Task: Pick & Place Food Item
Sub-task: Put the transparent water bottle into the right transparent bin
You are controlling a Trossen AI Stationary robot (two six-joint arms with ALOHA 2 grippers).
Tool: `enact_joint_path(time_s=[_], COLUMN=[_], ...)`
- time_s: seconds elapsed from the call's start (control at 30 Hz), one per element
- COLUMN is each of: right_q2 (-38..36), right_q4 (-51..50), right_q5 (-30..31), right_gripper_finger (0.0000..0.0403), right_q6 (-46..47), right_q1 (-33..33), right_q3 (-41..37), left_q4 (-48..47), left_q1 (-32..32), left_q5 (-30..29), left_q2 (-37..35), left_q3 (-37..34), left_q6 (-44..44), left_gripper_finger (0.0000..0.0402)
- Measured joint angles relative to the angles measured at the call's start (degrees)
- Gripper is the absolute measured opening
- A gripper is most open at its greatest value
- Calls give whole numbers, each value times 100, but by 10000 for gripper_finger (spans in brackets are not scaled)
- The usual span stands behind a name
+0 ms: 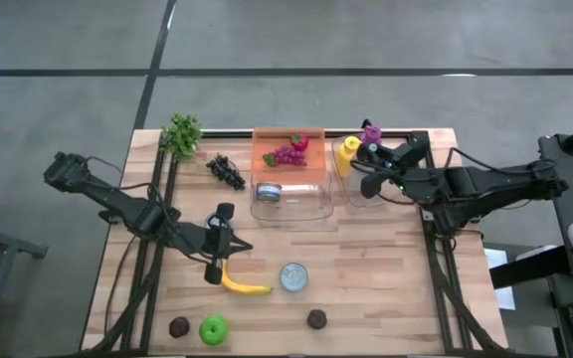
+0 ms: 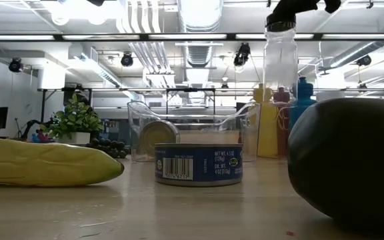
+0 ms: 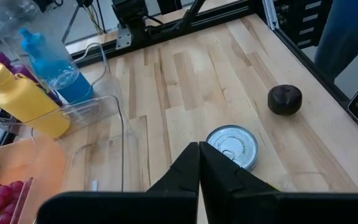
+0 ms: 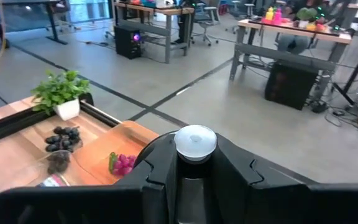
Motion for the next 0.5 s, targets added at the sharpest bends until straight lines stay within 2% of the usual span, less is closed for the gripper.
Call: enact_joint_path(time_s=[0.5], right_q2=[433], right_q4=[-36], right_q5=[-247], right_gripper_finger=[72], right_q6=[400], right_q1=[-579], right_q3=[-118], left_q4=[7], left_q1=[-4], left_q5=[0], left_q2=[0], left_q3=[0], left_q6=[-2], left_gripper_finger=[8])
